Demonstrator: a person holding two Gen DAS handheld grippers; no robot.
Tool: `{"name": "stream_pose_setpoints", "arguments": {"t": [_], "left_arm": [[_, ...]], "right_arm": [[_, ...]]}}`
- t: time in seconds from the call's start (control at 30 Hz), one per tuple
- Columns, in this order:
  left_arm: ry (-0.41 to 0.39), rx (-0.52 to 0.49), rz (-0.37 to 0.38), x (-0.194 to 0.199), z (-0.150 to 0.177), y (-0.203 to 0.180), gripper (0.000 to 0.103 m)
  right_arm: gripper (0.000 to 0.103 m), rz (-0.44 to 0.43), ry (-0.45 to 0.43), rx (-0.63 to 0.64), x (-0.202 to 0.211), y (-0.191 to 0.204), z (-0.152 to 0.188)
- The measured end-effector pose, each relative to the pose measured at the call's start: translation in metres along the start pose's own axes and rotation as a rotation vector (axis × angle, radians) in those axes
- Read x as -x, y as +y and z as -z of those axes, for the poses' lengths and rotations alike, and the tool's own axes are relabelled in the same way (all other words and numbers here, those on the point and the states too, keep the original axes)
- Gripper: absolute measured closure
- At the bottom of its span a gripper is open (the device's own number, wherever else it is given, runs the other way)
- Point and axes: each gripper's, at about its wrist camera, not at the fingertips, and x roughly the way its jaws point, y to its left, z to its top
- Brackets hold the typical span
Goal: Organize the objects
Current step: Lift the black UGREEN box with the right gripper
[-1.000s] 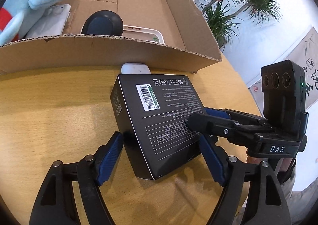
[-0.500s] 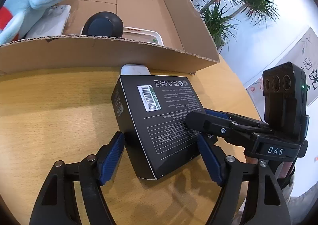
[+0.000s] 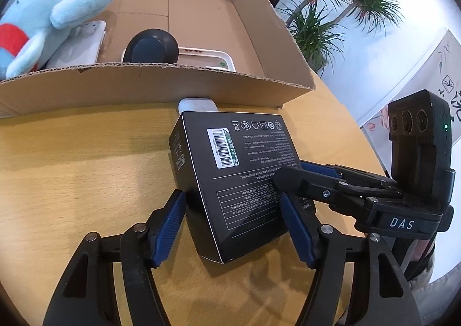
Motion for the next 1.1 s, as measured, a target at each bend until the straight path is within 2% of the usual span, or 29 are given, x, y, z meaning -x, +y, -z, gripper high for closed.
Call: {"name": "stream_pose_setpoints", "arguments": {"t": [0.37, 0.67, 1.1], "left_arm": [[-0.031, -0.011, -0.002, 0.017, 0.005, -0.002, 0.036], [-0.065, -0.021, -0.003, 0.033, -0.005, -0.007, 0.036], [-0.073, -0.033, -0.004, 0.04, -0.008, -0.014, 0.036]], "right_arm": [[0.06, 0.017, -0.029, 0.027, 0.01, 0.012, -0.001], [0.06, 0.024, -0.041, 0.045, 0.015, 0.022, -0.007], [0.062, 0.037, -0.077, 0.047, 0.023, 0.024, -0.012]]}}
